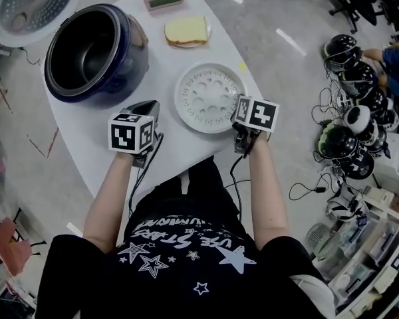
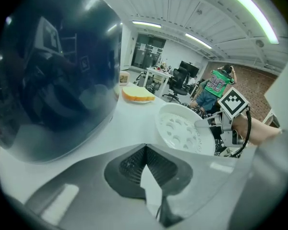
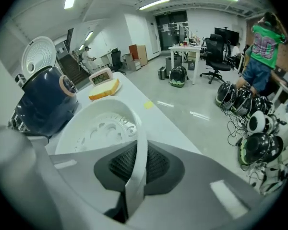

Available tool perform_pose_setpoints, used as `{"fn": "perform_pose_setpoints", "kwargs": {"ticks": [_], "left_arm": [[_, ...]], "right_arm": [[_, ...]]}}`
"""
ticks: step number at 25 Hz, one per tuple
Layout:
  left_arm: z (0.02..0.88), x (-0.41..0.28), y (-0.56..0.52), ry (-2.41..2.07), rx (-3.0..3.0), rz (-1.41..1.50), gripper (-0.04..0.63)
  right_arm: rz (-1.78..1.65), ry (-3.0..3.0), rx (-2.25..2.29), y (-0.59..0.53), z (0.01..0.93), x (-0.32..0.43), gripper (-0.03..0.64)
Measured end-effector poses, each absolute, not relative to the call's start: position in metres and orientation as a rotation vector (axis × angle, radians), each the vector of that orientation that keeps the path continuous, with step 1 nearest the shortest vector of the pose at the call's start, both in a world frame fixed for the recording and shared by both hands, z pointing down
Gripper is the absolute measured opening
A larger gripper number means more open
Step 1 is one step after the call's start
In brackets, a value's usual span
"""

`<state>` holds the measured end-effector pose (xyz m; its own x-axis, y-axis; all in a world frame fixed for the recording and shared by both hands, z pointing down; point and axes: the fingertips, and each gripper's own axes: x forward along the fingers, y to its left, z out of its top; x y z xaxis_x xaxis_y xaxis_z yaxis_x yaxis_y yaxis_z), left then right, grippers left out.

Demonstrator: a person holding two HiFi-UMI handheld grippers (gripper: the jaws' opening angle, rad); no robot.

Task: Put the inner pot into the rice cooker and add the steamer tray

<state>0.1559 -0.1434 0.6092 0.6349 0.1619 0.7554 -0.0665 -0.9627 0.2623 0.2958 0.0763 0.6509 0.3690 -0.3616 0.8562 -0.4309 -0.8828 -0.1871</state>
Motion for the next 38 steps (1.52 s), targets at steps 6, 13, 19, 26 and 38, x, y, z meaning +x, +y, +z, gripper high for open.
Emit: {"fn": "perform_pose_setpoints", "kwargs": {"ticks": [6, 13, 19, 26, 38], "left_arm": [[0.572, 0.158, -0.149, 0.078, 2.636, 1.145, 0.005], [0.517, 0.143, -0.169, 0.127, 2.734, 1.05, 0.005], [0.471, 0.134, -0.188, 0.117, 2.819, 0.919, 0.005], [0.427, 0.119, -0.225, -0.021, 2.882, 0.745, 0.005], [0.382, 0.069, -0.284, -0.395, 2.899, 0.559, 0.005]], "right_arm": [[1.488, -0.772, 2.632, 0.077, 0.604, 0.314, 0.044], [1.34, -0.847, 2.706, 0.057, 0.531, 0.317, 0.044], [1.181, -0.973, 2.773, 0.03, 0.464, 0.327, 0.044], [1.012, -1.15, 2.738, -0.019, 0.41, 0.339, 0.044], [0.876, -1.53, 2.514, -0.152, 0.364, 0.329, 0.044]]}}
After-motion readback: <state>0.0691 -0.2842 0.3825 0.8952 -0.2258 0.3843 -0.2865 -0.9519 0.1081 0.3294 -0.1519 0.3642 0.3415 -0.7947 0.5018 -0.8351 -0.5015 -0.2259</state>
